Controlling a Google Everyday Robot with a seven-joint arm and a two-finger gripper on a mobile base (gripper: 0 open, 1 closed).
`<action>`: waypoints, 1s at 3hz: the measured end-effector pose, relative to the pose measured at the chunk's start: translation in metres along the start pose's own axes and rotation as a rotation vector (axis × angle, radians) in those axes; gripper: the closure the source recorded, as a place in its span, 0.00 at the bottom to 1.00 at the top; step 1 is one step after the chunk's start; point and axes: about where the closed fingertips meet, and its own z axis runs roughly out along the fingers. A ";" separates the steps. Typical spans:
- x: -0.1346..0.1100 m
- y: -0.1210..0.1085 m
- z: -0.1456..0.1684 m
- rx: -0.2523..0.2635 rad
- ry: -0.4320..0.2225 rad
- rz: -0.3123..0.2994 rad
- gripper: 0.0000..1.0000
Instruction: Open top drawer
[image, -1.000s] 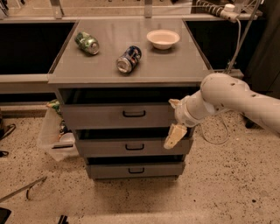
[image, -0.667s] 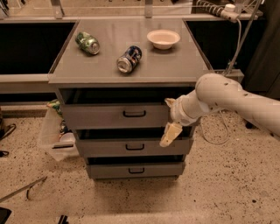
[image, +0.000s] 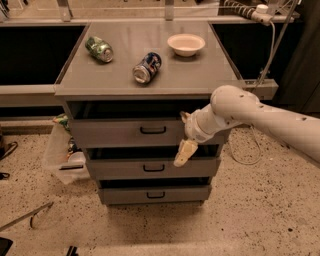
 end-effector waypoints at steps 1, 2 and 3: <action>-0.007 -0.003 0.001 0.041 0.016 -0.026 0.00; -0.013 -0.005 0.003 0.072 0.024 -0.042 0.00; -0.018 -0.008 0.001 0.109 0.035 -0.065 0.00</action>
Offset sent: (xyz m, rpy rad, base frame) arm 0.0104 0.0142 0.0120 -0.0512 -0.1239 -0.0226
